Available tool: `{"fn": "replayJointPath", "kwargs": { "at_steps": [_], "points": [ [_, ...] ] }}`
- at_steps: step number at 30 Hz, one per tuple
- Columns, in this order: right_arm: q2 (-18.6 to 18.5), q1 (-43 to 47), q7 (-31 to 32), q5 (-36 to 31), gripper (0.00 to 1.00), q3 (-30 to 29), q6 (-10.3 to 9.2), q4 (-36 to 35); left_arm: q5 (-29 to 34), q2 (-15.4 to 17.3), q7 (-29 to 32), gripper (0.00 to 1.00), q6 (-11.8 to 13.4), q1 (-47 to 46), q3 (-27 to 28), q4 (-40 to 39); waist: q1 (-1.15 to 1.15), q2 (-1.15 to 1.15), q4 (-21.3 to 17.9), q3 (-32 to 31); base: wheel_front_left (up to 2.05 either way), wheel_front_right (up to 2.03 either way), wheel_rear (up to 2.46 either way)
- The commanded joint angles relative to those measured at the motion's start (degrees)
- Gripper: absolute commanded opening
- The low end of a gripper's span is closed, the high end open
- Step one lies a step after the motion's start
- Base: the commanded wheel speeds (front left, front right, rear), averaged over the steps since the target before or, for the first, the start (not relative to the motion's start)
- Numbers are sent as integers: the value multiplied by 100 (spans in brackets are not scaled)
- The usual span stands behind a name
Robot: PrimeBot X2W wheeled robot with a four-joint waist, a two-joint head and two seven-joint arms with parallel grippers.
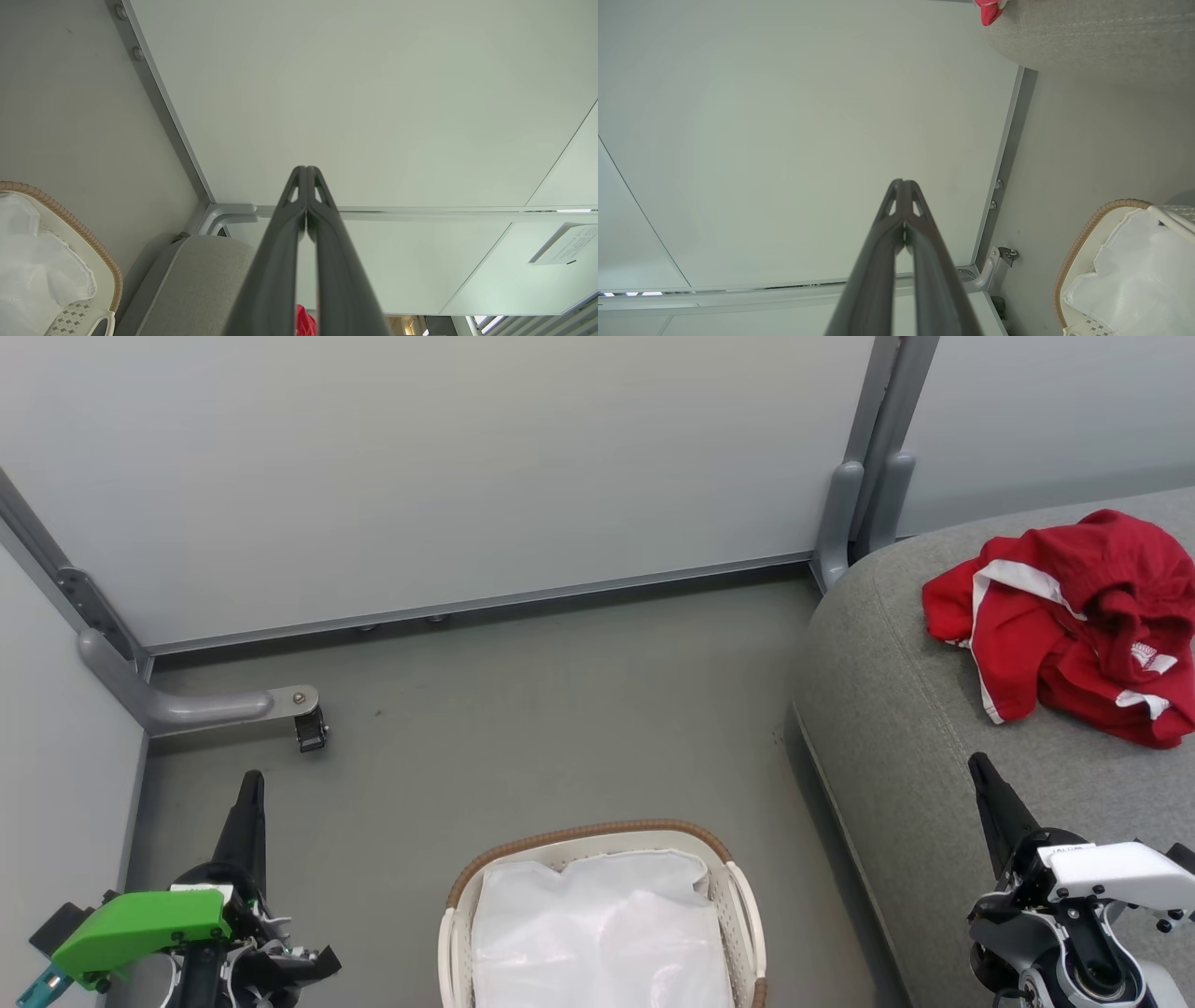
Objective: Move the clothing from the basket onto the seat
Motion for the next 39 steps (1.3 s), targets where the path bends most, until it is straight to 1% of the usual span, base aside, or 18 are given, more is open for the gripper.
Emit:
{"fn": "replayJointPath", "kwargs": {
  "at_steps": [1, 39],
  "points": [
    [-32, 56, 8, 21, 0, -9, 0, -19, -18, 40, 25, 0, -24, -72, 11, -11, 0, 0, 0, 0, 0, 0, 0],
    [-32, 56, 7, 22, 0, -8, 0, -19, -18, 40, 24, 0, -24, -72, 10, -12, 0, 0, 0, 0, 0, 0, 0]
  ]
}}
